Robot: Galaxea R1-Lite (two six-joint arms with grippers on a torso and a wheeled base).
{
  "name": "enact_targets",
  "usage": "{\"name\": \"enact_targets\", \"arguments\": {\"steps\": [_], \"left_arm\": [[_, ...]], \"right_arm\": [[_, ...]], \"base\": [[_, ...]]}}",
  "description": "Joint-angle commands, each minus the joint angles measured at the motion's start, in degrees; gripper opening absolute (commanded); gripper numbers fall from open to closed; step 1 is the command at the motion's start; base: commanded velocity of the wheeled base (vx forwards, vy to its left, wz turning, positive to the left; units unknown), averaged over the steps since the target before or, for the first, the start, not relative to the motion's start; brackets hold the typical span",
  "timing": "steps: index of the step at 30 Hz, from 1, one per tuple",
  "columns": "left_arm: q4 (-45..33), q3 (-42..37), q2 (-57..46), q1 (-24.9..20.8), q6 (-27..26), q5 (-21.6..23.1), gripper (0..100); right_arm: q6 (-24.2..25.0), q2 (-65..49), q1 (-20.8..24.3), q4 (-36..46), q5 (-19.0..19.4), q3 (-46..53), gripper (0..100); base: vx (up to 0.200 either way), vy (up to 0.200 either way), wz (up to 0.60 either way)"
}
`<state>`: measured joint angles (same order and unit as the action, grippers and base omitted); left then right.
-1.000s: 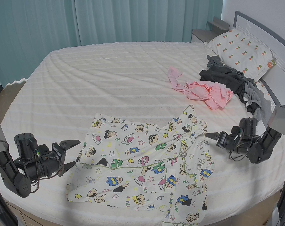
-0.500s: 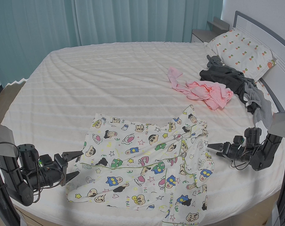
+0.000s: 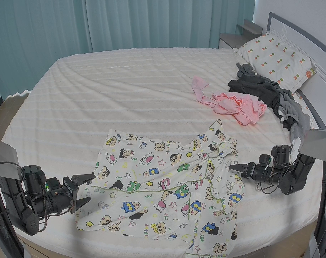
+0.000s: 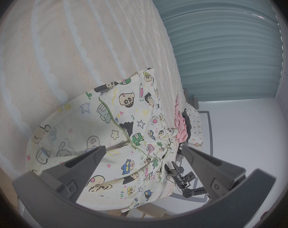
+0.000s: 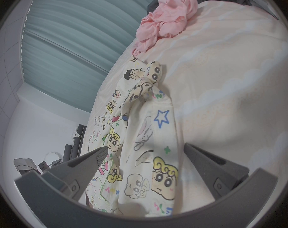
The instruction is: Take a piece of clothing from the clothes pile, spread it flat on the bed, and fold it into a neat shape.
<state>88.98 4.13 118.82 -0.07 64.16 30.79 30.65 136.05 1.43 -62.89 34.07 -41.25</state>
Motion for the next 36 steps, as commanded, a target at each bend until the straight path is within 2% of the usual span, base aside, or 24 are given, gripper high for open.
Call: {"name": "enact_targets", "arguments": {"steps": [1, 6, 7, 15, 25, 36], "left_arm": [[0.14, 0.09, 0.18, 0.07, 0.0, -0.03, 100], [0.14, 0.17, 0.27, 0.07, -0.09, -0.03, 100], [0.14, 0.17, 0.27, -0.01, -0.09, -0.03, 100], [0.14, 0.17, 0.45, 0.07, -0.09, -0.21, 100], [0.14, 0.26, 0.45, 0.07, -0.09, -0.3, 100], [0.14, 0.17, 0.45, 0.07, -0.26, -0.65, 100]], "right_arm": [[0.03, 1.41, 0.77, 0.49, -0.06, -1.2, 100], [-0.06, 1.68, 0.68, 3.13, -0.06, -2.25, 100], [-0.06, 1.77, 0.77, 3.39, -0.06, -2.43, 0], [0.03, 1.06, 0.6, 3.13, -0.59, -1.81, 0], [-0.15, -5.18, -0.28, 3.21, -2.17, 1.88, 0], [-1.2, -6.23, -6.79, 3.83, -2.26, 4.43, 0]], "base": [[0.0, 0.0, 0.0], [0.0, 0.0, 0.0], [0.0, 0.0, 0.0], [0.0, 0.0, 0.0], [0.0, 0.0, 0.0], [0.0, 0.0, 0.0]]}}
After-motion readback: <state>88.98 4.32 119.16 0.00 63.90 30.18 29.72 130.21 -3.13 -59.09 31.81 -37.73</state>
